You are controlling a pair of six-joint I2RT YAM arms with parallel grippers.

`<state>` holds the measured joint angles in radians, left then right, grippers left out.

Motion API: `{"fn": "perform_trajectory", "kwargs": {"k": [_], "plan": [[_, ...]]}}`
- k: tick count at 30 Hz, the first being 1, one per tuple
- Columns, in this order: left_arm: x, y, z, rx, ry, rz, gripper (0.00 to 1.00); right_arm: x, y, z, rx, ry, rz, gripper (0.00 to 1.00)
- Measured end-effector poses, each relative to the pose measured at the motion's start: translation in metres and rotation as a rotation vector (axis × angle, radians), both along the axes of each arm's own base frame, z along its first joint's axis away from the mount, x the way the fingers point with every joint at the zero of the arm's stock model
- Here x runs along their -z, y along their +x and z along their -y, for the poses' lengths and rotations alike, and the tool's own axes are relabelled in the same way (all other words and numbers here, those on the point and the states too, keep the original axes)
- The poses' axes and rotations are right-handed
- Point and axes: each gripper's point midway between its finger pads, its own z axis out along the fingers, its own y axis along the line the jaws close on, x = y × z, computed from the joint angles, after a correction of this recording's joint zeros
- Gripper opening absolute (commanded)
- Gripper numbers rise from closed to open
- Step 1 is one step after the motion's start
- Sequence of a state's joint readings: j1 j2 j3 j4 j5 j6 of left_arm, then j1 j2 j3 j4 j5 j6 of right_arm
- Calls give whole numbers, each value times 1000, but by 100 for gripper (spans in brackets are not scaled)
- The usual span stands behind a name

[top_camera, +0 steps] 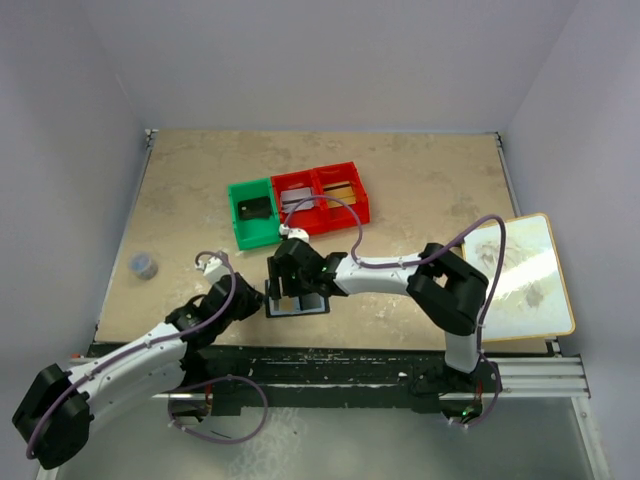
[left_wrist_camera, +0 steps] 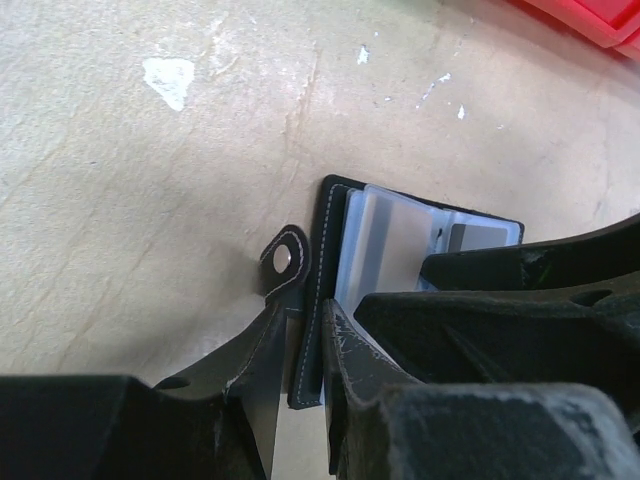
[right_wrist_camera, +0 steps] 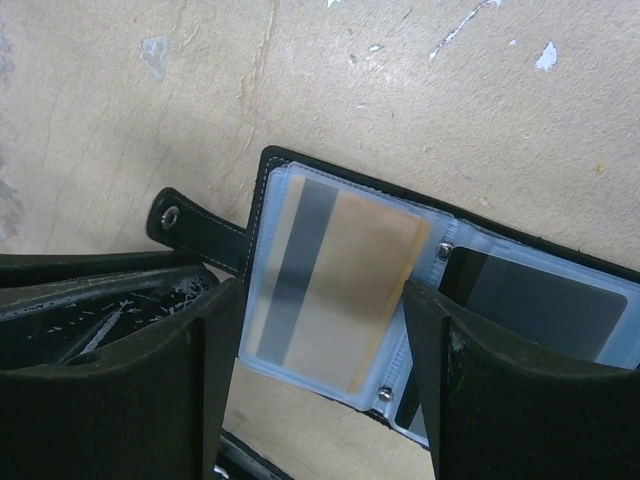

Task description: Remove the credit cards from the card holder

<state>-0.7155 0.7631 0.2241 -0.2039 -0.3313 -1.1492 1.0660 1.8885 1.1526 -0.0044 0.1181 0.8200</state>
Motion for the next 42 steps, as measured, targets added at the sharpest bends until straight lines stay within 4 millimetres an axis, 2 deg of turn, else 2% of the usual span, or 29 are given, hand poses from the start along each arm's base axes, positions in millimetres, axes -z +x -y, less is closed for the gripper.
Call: {"fn": "perform_trajectory", "kwargs": {"k": [12, 27, 35, 42], "plan": [[9, -2, -7, -31, 25, -21, 14, 2, 11, -3, 27, -103, 22, 71], [13, -5, -12, -37, 31, -21, 13, 7, 15, -1, 57, -204, 64, 62], [13, -5, -12, -37, 31, -21, 13, 6, 12, 1, 56, -149, 65, 53], [13, -5, -12, -36, 31, -21, 13, -1, 9, 4, 34, 16, 16, 54]]}}
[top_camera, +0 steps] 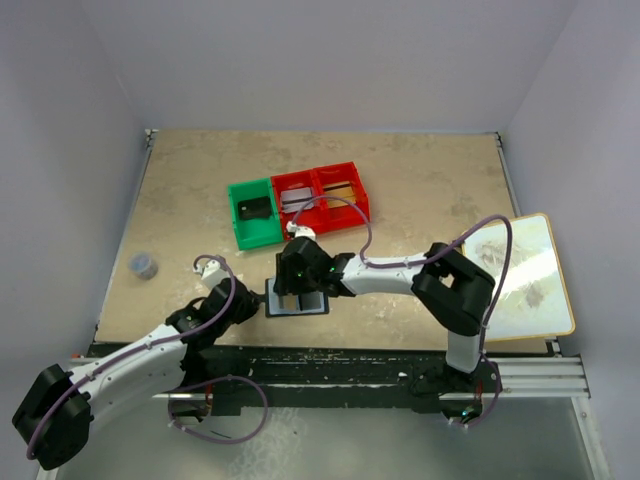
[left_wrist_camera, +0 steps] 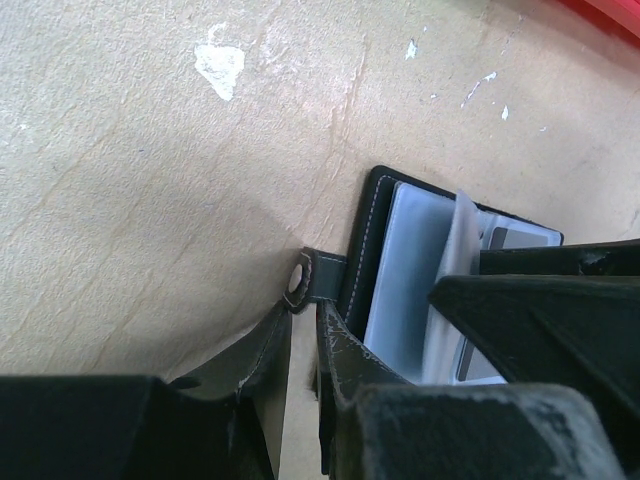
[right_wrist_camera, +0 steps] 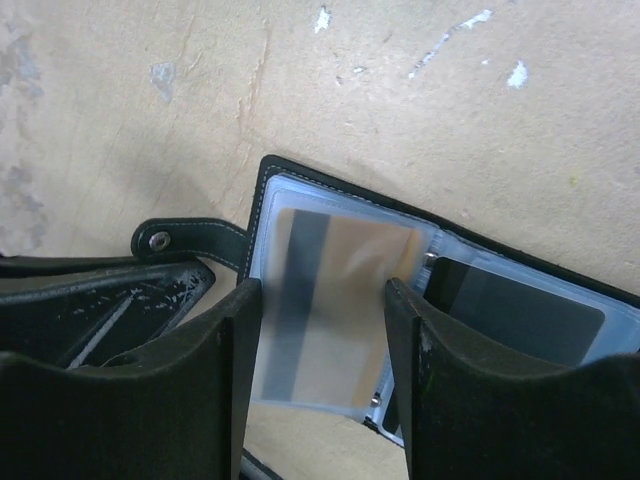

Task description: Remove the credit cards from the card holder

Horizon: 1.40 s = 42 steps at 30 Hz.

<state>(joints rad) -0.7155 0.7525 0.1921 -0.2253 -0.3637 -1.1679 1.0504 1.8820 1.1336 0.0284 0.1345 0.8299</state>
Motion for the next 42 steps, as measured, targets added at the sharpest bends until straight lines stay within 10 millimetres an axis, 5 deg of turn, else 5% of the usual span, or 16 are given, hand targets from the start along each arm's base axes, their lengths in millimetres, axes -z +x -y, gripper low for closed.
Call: {"fn": "perform_trajectory", "kwargs": {"k": [14, 42], "plan": [[0, 0, 0, 1, 0, 0, 13, -6, -3, 36, 19, 331, -101, 56], [4, -1, -1, 3, 15, -11, 13, -24, -7, 103, 146, 235, -51, 59]]}}
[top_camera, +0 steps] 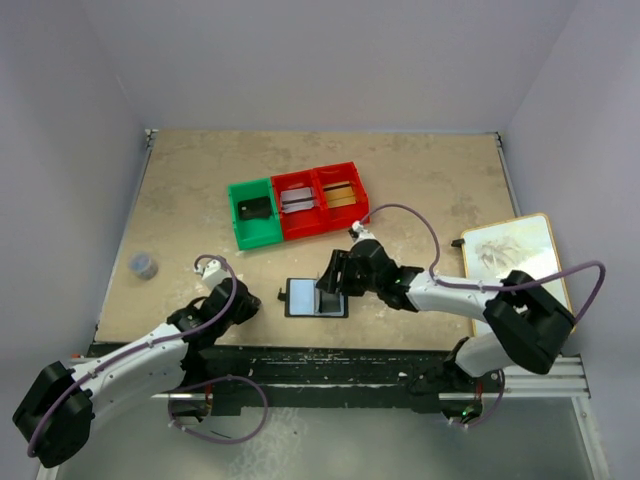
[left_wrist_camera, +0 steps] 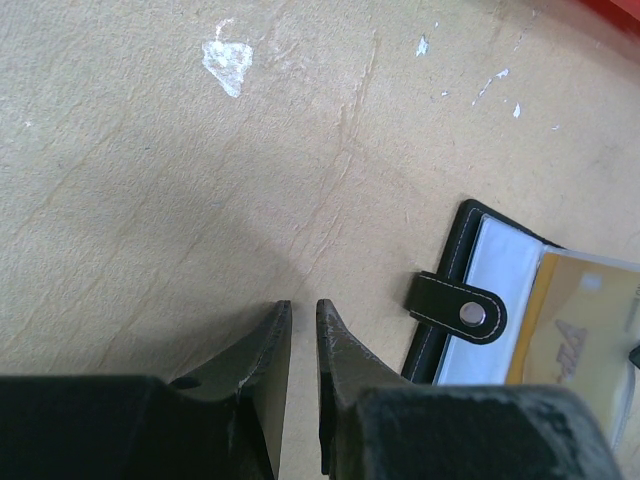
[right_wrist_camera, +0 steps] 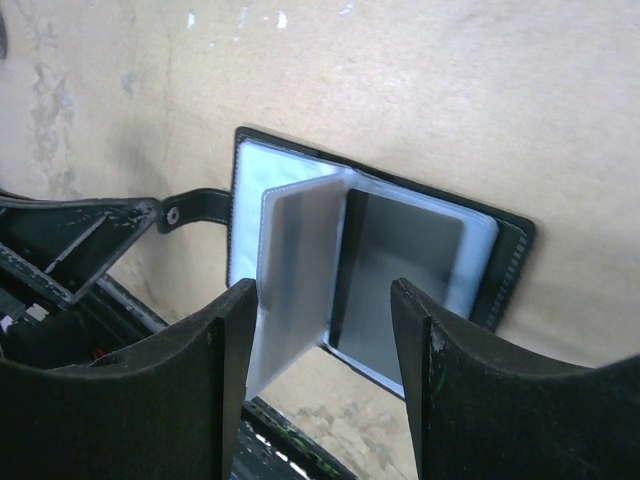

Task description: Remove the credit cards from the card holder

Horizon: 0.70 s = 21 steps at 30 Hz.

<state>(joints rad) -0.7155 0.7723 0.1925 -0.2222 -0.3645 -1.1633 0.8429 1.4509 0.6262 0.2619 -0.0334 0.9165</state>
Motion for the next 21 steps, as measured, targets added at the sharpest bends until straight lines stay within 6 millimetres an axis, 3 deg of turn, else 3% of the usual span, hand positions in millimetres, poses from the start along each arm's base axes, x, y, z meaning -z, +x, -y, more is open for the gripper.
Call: {"fn": "perform_trajectory", "kwargs": {"k": [6, 11, 12, 14, 21], "plan": [[-1, 0, 0, 3, 3, 1, 14, 1, -6, 30, 65, -78, 2, 60], [-10, 3, 3, 19, 1, 23, 26, 1, -11, 55, 116, -137, 9, 63], [-14, 5, 4, 25, -1, 34, 35, 0, -13, 57, 117, -133, 11, 63], [-23, 9, 8, 47, -2, 57, 42, -1, -15, 57, 115, -117, 11, 64], [-64, 38, 36, 139, 41, 112, 46, 15, -24, 48, 100, -61, -43, 60]]}}
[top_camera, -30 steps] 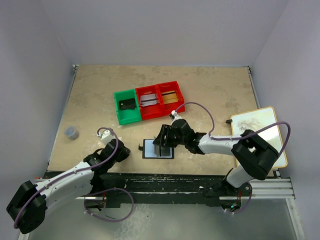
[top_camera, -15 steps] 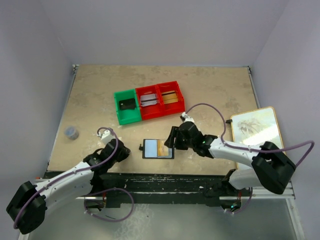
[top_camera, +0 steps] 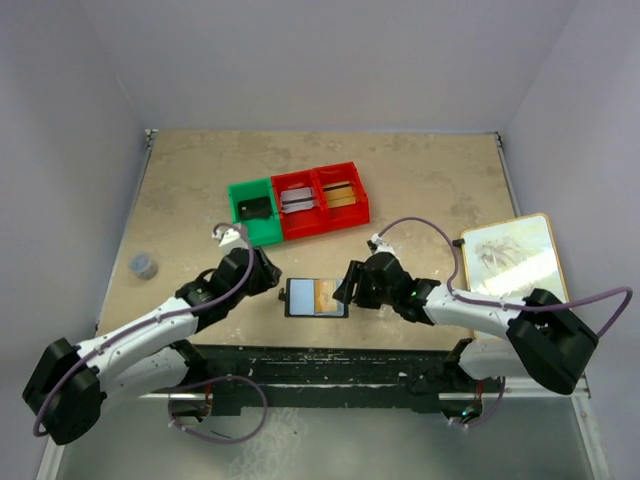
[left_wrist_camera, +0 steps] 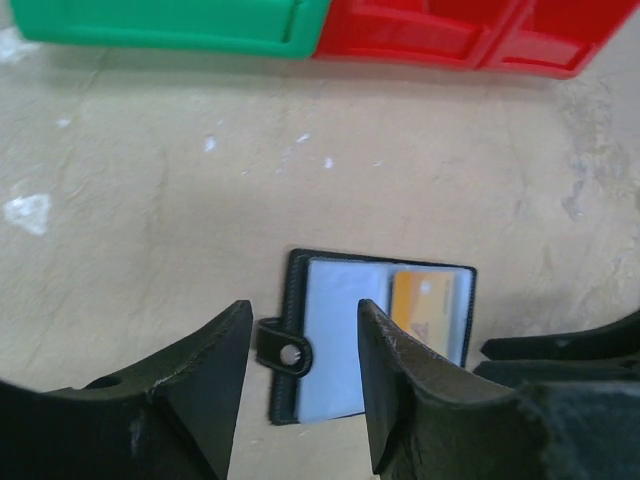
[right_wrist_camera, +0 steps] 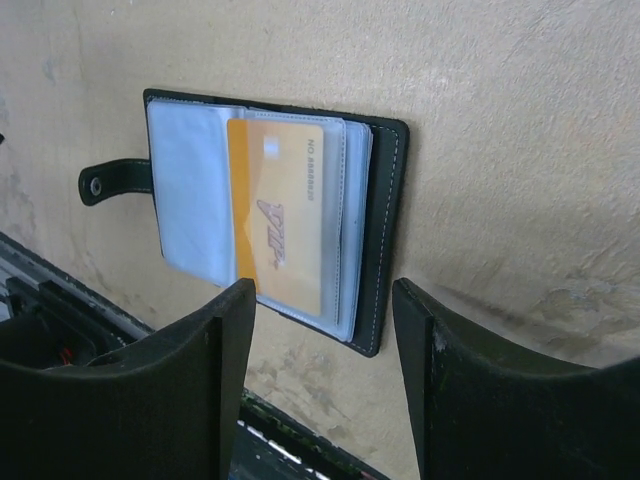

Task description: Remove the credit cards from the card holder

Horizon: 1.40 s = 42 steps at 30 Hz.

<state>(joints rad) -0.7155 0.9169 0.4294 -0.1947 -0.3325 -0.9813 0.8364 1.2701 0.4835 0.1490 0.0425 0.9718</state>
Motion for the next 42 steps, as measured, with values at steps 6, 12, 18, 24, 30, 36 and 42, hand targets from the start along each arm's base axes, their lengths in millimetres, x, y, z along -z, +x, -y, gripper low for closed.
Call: {"fn": "perform_trajectory", "kwargs": {"k": [6, 12, 18, 24, 30, 36, 42], "plan": [[-24, 18, 42, 165, -22, 27, 54, 3, 3, -5, 32, 26, -21, 64], [-8, 34, 74, 331, 72, -15, 62, 10, 2, 0, 80, 48, -30, 66], [22, 33, 83, 436, 144, -67, 64, -1, -8, 6, 66, 96, -6, 67], [52, 33, 92, 485, 165, -133, 64, 8, -39, 4, -17, 249, -35, 67], [54, 36, 95, 502, 169, -119, 62, 7, -50, -10, -93, 321, -65, 67], [54, 23, 90, 509, 129, -97, 54, 7, -43, -27, -86, 374, -109, 66], [55, 2, 80, 485, 51, -73, 52, 6, -21, -29, -20, 393, -121, 66]]}}
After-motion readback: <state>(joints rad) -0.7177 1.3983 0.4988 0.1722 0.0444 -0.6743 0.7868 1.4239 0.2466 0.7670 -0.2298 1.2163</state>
